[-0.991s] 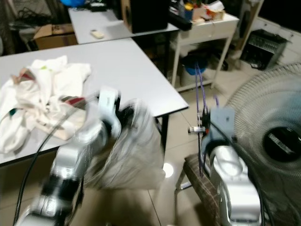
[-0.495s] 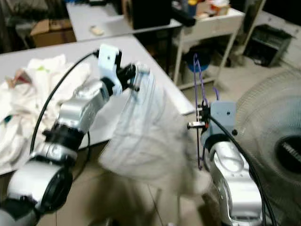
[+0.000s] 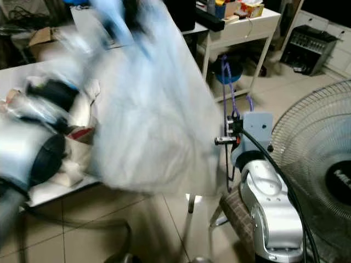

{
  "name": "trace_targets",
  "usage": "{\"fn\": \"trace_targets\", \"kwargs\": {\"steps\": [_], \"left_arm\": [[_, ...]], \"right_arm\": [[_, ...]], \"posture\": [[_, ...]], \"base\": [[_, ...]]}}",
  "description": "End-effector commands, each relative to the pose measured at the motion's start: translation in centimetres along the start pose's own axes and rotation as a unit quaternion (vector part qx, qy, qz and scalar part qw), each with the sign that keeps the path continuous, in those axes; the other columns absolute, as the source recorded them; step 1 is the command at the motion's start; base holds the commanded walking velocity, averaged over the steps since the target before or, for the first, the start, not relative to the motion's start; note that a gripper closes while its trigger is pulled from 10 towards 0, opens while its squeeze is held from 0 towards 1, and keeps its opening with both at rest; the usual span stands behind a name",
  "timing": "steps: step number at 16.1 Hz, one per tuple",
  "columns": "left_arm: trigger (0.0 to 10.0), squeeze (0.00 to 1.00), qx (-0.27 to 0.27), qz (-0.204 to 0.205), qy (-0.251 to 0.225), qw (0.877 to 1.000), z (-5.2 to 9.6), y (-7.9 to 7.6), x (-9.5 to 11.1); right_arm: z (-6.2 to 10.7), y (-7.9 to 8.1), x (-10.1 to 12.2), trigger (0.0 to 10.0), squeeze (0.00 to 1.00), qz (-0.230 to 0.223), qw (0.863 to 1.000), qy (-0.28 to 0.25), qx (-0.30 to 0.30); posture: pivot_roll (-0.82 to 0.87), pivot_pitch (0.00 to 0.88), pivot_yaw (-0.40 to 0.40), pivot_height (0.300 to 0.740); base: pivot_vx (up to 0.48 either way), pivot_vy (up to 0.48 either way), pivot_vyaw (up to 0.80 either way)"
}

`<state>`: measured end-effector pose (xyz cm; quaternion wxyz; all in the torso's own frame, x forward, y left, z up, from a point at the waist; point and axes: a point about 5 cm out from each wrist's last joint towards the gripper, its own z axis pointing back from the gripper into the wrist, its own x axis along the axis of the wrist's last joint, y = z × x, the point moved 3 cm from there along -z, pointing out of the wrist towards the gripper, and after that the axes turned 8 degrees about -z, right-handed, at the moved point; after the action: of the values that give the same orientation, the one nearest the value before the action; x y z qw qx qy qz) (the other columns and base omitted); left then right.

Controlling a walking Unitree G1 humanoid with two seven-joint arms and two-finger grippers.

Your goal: Hang hanger

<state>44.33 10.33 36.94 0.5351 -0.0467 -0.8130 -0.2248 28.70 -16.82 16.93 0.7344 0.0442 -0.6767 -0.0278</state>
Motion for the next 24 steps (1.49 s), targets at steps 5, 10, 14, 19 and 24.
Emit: {"fn": "trace_targets", "kwargs": {"steps": [5,10,14,19,24], "left_arm": [[10.0,0.00,0.157,-0.107,0.087,0.978,3.8,8.2,-2.8],[10.0,0.00,0.094,-0.104,0.179,0.974,5.0,4.3,-9.7],[10.0,0.00,0.103,-0.071,0.139,0.982,3.6,3.9,-7.5],[10.0,0.00,0.157,0.049,0.005,0.986,1.8,6.1,-0.3],[10.0,0.00,0.159,0.011,-0.032,0.987,1.0,6.5,3.3]], "right_arm": [[-0.1,0.4,0.7,10.0,0.00,-0.008,1.000,-0.016,0.006],[-0.2,2.1,1.5,10.0,0.00,-0.087,0.995,-0.001,0.058],[0.0,3.8,2.4,10.0,0.00,-0.189,0.975,0.030,0.115],[1.5,3.0,1.3,10.0,0.00,-0.136,0.970,0.126,0.160],[2.1,4.2,2.0,10.0,0.00,-0.197,0.947,0.151,0.203]], "posture": [[-0.06,0.000,0.028,0.723],[-0.06,0.000,0.022,0.723],[-0.06,0.000,0.037,0.723],[-0.07,0.000,0.044,0.723],[-0.05,0.000,0.034,0.723]], "base": [[0.320,0.000,0.00],[0.054,0.000,0.00],[0.000,0.000,0.00],[0.000,0.000,0.00],[0.000,0.000,0.00]]}}
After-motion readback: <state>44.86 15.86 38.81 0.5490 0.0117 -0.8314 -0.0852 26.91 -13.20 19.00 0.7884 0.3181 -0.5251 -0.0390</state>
